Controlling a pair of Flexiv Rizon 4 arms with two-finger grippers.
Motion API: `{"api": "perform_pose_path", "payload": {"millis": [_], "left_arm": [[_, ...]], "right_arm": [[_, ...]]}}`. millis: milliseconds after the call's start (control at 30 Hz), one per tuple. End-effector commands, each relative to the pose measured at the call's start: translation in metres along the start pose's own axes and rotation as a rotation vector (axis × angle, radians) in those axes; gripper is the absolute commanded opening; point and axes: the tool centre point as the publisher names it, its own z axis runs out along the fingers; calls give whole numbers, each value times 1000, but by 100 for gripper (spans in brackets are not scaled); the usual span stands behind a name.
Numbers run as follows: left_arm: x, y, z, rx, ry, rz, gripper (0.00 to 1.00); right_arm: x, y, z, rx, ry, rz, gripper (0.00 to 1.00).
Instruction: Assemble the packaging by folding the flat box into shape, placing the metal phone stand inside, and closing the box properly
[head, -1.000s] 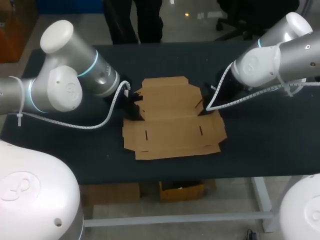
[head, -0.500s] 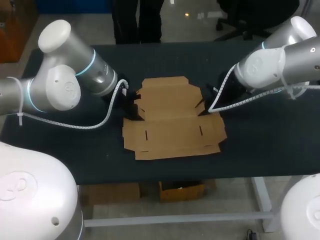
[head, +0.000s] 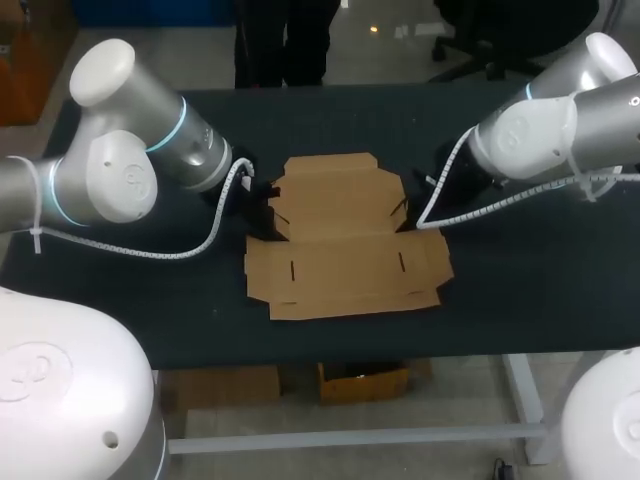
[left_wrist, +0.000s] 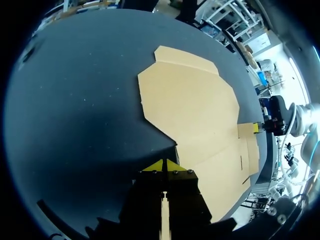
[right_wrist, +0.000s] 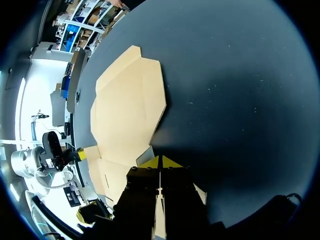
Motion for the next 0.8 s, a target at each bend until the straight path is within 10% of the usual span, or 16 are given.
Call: {"api": "perform_pose_path", "payload": {"millis": [33, 800], "left_arm": [[1, 0, 1, -1, -6, 4, 0], [19, 5, 7, -4, 11, 43, 0]], "right_arm": [[0, 1, 0, 5, 8, -18, 0], [9, 3, 2, 12, 11, -50, 0]]}}
